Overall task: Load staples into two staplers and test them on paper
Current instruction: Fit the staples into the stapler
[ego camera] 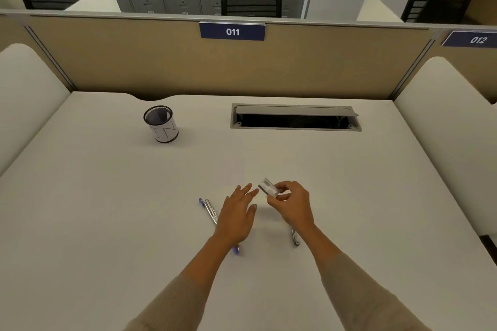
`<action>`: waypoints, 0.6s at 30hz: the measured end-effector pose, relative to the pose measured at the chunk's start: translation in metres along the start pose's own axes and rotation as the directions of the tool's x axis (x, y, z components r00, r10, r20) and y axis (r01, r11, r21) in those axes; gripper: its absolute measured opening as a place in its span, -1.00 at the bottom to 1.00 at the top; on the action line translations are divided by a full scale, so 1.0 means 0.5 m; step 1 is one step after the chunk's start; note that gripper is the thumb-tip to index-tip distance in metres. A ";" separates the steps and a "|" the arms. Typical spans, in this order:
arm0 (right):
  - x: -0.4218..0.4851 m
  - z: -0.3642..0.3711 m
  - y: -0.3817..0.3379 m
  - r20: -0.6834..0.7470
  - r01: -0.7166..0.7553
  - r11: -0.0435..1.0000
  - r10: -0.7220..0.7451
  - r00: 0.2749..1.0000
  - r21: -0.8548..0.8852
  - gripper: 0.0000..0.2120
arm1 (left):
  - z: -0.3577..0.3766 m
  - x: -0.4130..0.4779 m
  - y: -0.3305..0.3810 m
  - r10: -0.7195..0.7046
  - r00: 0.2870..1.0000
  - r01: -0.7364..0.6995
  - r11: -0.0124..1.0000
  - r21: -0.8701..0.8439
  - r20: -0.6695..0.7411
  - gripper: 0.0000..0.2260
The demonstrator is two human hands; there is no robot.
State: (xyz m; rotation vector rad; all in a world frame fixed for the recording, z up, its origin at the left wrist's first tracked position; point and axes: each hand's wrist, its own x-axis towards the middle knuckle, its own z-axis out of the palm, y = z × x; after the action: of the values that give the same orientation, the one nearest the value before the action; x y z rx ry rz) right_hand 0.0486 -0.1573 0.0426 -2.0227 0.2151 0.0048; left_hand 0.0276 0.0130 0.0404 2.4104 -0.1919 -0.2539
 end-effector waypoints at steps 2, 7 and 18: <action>-0.028 0.010 -0.016 -0.003 0.015 1.000 -0.015 1.000 0.015 -0.71 | -0.017 -0.010 -0.006 -0.020 1.000 0.020 0.999 -0.035 -0.015 -0.61; -0.093 0.023 -0.053 0.015 0.073 0.996 -0.074 0.997 0.055 -0.69 | -0.054 -0.049 -0.011 -0.134 0.991 0.124 0.911 -0.393 0.002 -0.67; -0.173 0.050 -0.114 0.097 0.105 0.976 -0.125 0.987 0.192 -0.68 | -0.136 -0.129 -0.040 -0.253 0.914 0.385 0.293 -0.875 0.317 -0.80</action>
State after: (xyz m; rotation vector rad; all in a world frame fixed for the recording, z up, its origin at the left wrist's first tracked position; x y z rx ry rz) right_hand -0.0253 -0.0977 0.0904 -1.8392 0.0273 0.0210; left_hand -0.0176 0.0843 0.0858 1.2110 0.3465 -0.5272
